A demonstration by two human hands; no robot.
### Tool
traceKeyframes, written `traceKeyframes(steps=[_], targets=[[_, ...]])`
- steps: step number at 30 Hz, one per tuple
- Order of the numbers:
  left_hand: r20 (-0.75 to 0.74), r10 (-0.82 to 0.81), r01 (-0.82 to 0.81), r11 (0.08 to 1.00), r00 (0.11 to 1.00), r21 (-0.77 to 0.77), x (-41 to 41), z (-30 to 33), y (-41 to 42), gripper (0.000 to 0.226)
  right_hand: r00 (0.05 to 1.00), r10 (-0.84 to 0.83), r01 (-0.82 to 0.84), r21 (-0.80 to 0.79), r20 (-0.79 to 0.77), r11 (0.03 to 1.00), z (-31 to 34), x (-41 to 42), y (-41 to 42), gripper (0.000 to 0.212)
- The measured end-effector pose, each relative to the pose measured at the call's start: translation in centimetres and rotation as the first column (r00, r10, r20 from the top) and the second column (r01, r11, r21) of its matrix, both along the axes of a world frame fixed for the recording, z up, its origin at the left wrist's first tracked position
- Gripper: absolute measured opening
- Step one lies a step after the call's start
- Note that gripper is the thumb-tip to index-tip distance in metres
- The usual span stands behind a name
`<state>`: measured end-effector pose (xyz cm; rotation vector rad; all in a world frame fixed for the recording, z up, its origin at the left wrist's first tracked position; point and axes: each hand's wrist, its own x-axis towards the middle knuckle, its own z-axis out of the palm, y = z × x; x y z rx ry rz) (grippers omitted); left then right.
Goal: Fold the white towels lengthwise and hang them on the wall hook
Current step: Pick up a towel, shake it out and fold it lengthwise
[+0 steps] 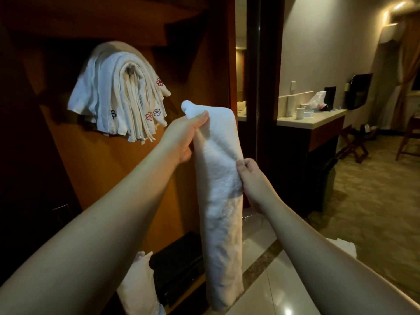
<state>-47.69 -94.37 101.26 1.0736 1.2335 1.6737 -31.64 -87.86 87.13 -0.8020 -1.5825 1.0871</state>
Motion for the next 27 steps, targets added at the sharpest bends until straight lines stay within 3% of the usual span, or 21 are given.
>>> traceKeyframes(steps=[4,6,8,10,12,17,20,22,24,27], targets=[[0.033,-0.029,0.028,1.0,0.999,0.013,0.0,1.1,0.0,0.043,0.996,-0.074,0.073,0.017,0.056,0.997,1.3,0.2,-0.9,0.051],[0.073,-0.051,0.05,0.999,0.996,0.015,0.1,1.4,0.0,0.044,1.0,0.018,-0.018,-0.042,0.003,0.999,2.0,0.4,-1.0,0.078],[0.086,-0.101,0.1,0.995,0.991,0.016,0.0,1.7,-0.2,0.037,0.972,0.184,-0.205,-0.151,-0.145,0.967,2.2,0.9,-0.8,0.102],[0.053,-0.15,0.149,0.989,0.987,0.018,0.1,2.0,-0.5,0.03,0.906,0.376,-0.413,-0.207,-0.196,0.887,2.5,1.8,-0.5,0.093],[0.014,-0.187,0.187,0.982,0.982,0.01,0.3,2.3,-0.9,0.028,0.847,0.513,-0.532,-0.273,-0.143,0.802,3.0,2.7,-0.6,0.083],[-0.018,-0.253,0.251,0.965,0.967,-0.072,0.7,3.0,-1.3,0.029,0.823,0.567,-0.553,-0.288,-0.039,0.782,3.5,3.0,-0.7,0.055],[0.001,-0.299,0.296,0.945,0.954,-0.139,0.8,3.4,-1.1,0.025,0.793,0.596,-0.601,-0.32,-0.127,0.732,3.1,2.6,-1.6,0.073],[0.042,-0.331,0.334,0.93,0.943,-0.153,0.8,3.7,-0.8,0.027,0.74,0.62,-0.669,-0.379,-0.261,0.639,2.7,2.5,-2.0,0.088],[0.081,-0.337,0.346,0.927,0.938,-0.147,0.7,4.1,-0.4,0.035,0.677,0.632,-0.733,-0.42,-0.377,0.535,2.4,2.4,-2.2,0.088],[0.082,-0.334,0.343,0.924,0.939,-0.17,0.4,4.1,0.4,0.045,0.647,0.644,-0.756,-0.449,-0.408,0.476,1.8,2.4,-2.4,0.074]])
